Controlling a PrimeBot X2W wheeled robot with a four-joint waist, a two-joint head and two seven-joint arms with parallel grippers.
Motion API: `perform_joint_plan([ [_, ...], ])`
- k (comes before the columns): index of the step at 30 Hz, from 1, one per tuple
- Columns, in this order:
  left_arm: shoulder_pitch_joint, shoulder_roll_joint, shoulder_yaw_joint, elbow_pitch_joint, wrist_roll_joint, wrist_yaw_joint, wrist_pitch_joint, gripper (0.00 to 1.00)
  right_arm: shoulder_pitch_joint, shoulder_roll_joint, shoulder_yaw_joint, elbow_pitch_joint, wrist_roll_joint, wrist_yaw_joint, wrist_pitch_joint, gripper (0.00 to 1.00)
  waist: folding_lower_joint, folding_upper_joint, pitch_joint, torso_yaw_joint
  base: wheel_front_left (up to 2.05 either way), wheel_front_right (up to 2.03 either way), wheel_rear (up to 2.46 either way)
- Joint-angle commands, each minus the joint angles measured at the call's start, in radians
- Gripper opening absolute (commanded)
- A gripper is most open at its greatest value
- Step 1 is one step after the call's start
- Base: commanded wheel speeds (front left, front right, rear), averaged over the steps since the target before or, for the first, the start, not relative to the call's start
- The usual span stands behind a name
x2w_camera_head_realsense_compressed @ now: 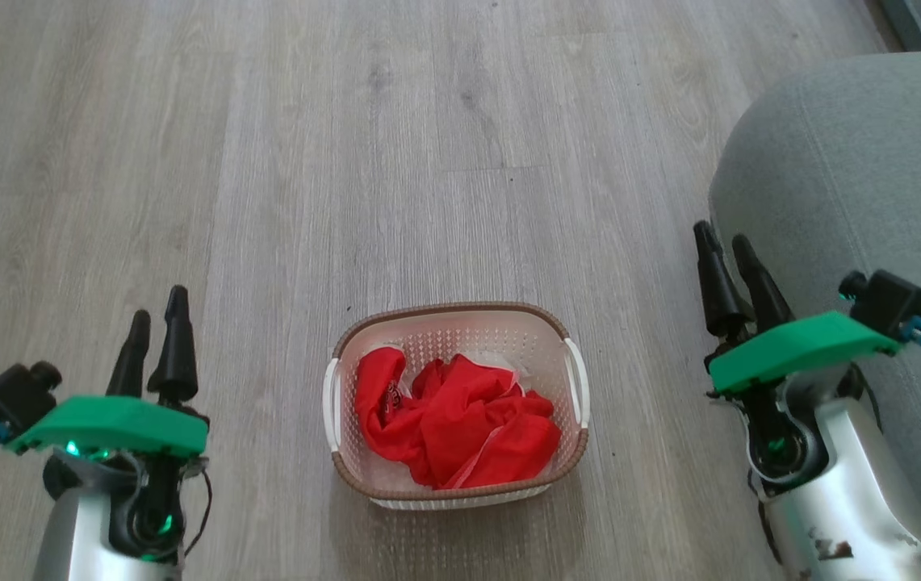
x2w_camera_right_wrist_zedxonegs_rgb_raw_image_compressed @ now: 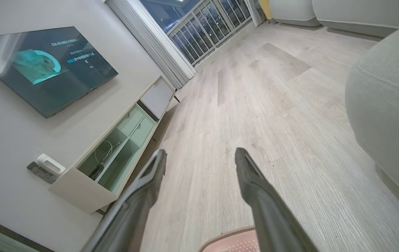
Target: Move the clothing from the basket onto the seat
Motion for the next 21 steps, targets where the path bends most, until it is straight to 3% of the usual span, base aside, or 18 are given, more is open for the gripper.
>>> perform_joint_plan([
  [1, -0.065, 0.023, 0.024, -0.041, 0.035, -0.001, -0.013, 1.0, -0.07, -0.01, 0.021, -0.043, -0.035, 0.0, -0.017, 1.0, 0.0, 0.0, 0.003, 0.0, 0.0, 0.0, 0.0],
  [21, -0.144, 0.044, 0.01, 0.005, 0.267, -0.001, -0.071, 1.0, -0.168, -0.025, 0.063, 0.067, -0.278, 0.0, -0.076, 1.0, 0.0, 0.0, 0.02, -0.006, 0.0, 0.0, 0.0],
])
